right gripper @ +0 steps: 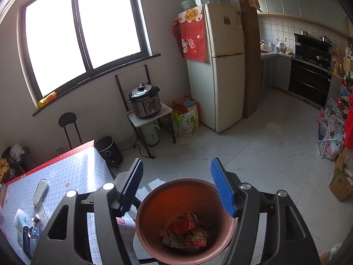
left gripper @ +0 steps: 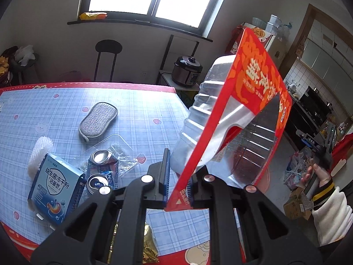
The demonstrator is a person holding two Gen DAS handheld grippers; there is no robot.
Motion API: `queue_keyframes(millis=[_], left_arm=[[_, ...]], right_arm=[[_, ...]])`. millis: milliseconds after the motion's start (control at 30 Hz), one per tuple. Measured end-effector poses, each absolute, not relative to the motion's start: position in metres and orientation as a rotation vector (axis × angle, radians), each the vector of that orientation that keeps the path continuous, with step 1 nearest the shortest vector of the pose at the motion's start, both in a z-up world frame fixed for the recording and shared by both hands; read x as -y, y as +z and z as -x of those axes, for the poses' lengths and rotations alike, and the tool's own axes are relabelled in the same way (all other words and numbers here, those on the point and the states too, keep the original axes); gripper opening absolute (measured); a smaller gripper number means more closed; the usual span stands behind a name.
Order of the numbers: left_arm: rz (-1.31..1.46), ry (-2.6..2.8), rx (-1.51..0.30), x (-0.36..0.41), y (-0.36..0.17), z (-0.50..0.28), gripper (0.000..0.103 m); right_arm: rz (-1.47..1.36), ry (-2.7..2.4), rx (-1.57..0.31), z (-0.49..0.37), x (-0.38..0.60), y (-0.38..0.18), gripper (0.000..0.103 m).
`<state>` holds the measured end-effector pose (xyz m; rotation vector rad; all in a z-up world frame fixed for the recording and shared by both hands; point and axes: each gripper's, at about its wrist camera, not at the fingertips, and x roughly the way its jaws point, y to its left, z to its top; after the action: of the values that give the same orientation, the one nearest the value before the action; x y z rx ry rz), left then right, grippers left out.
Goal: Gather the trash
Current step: 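Carry the plastic package with the left tool over the bucket and open it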
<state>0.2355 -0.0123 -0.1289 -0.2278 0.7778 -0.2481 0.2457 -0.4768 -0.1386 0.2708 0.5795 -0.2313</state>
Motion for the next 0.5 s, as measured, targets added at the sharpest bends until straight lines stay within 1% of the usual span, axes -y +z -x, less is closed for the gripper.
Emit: queue_keyframes(millis=[33, 67, 100, 300, 500], left_arm=[[0.222, -0.260, -0.777, 0.016, -0.128, -0.237, 0.016], [0.215, -0.272, -0.777, 0.021, -0.127, -0.239, 0.016], [0.208, -0.285, -0.777, 0.026, -0.126, -0.241, 0.016], [0.165, -0.385, -0.760, 0.069, -0.112, -0.259, 0.016], [0.133, -0.500, -0.751, 0.135, -0.094, -0.284, 0.016]], right_arm=[[-0.272, -0.237, -0.577, -0.240, 0.477, -0.136, 0.082], [-0.273, -0.244, -0.574, -0.234, 0.478, -0.133, 0.091], [-0.274, -0.252, -0.575, -0.229, 0.479, -0.130, 0.098], [-0.266, -0.301, -0.589, -0.195, 0.486, -0.109, 0.098], [-0.236, -0.339, -0.599, -0.158, 0.495, -0.090, 0.098]])
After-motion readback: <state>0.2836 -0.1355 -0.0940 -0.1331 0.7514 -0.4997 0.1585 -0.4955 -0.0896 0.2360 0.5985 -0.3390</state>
